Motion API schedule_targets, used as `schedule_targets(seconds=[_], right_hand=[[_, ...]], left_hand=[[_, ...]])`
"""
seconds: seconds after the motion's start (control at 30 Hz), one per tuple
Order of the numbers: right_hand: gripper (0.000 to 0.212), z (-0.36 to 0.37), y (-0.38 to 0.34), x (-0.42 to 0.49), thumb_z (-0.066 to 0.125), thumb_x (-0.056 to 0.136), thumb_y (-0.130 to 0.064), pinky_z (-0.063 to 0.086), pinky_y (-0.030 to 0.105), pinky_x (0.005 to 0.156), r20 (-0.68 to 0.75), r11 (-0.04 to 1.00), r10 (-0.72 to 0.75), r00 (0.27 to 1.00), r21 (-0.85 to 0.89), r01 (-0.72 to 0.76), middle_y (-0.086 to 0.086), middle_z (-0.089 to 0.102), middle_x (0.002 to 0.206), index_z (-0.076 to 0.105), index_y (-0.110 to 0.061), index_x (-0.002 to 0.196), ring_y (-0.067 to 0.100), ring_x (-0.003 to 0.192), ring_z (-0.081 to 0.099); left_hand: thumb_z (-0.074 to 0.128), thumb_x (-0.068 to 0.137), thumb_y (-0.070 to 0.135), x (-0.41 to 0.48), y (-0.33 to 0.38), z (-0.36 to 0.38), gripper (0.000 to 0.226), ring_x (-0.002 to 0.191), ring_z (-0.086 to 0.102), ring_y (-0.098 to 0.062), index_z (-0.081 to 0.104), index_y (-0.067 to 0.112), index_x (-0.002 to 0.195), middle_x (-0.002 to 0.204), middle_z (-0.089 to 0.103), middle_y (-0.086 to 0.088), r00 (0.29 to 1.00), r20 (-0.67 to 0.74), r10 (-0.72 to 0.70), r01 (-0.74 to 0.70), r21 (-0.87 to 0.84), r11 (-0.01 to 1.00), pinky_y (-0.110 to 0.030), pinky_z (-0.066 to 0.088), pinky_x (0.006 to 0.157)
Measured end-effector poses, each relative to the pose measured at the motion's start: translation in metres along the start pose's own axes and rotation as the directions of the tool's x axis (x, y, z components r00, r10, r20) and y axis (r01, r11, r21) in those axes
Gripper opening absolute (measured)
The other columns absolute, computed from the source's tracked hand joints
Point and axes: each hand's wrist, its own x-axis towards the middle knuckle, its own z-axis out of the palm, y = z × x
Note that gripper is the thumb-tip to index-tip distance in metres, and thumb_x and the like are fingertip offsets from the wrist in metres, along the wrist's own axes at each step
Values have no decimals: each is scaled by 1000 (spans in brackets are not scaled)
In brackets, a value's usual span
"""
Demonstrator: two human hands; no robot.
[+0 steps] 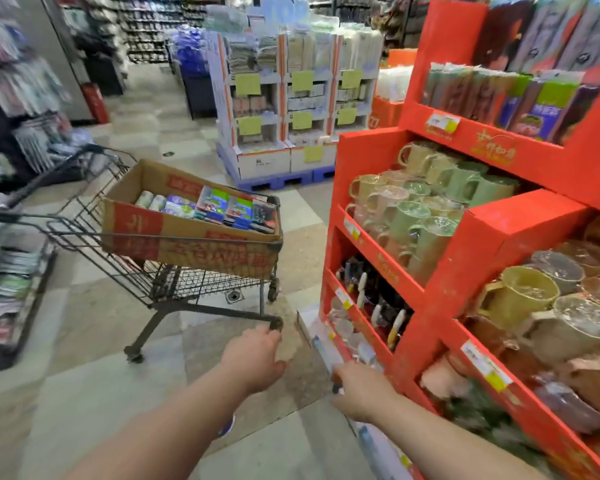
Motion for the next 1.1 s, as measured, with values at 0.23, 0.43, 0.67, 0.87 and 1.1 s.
schedule_targets(seconds=[0.23, 0.43, 0.67, 0.87, 1.1], right_hand=[[31, -77, -55, 81, 52, 90, -27, 47, 32, 78, -84, 988, -155, 984, -25, 154, 5, 59, 121, 56, -21, 119, 27, 109, 58], [38, -144, -88, 164, 54, 90, -31, 48, 38, 93, -174, 961, -277, 945, -58, 271, 3, 55, 130, 54, -23, 126, 26, 117, 54], [37, -178, -99, 247, 54, 88, -33, 49, 36, 90, -155, 933, -361, 920, -77, 353, 2, 57, 126, 55, -24, 125, 26, 112, 56], [33, -167, -97, 297, 49, 90, -33, 47, 37, 93, -33, 932, -359, 933, -67, 356, 0, 56, 126, 55, -27, 122, 25, 113, 55], [31, -155, -107, 344, 53, 89, -32, 48, 33, 91, 71, 940, -329, 942, -69, 334, -1, 57, 124, 55, -28, 120, 22, 113, 56]], left_hand=[[50, 92, 41, 12, -52, -1, 51, 127, 44, -24, 43, 20, 137, 139, 44, -4, 991, 34, -132, 133, -43, 990, -39, 42, 103], [46, 93, 43, 55, -90, -6, 49, 125, 46, -24, 45, 20, 136, 136, 47, -4, 964, 95, -246, 250, -21, 968, -37, 42, 99], [49, 93, 40, 125, -115, -28, 50, 127, 45, -26, 43, 18, 137, 137, 46, -6, 933, 128, -337, 346, -54, 937, -37, 41, 101], [49, 93, 39, 166, -141, -60, 45, 125, 45, -26, 45, 16, 132, 132, 47, -7, 925, 61, -374, 377, -51, 925, -38, 42, 98], [50, 91, 41, 216, -197, -116, 42, 121, 47, -27, 48, 16, 125, 125, 49, -6, 920, -55, -387, 386, -36, 922, -41, 44, 97]])
